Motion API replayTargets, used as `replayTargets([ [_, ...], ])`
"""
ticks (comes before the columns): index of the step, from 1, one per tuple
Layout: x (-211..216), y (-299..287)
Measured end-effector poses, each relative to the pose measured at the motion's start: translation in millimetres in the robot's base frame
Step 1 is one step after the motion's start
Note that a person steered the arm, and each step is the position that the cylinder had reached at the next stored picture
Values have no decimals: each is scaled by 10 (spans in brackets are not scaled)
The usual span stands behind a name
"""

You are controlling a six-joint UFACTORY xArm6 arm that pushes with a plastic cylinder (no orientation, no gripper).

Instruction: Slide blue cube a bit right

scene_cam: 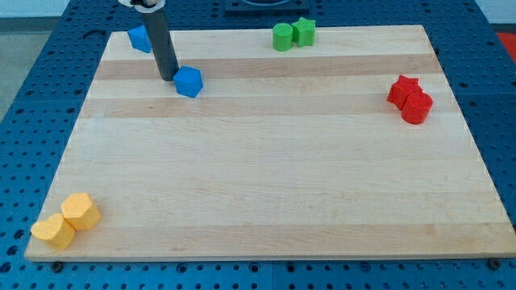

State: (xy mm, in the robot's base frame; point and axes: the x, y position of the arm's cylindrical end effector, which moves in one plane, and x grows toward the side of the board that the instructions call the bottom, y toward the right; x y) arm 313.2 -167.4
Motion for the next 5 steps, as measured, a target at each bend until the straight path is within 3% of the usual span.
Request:
replayTargets([
  [2,74,423],
  [4,91,56],
  [5,408,87],
])
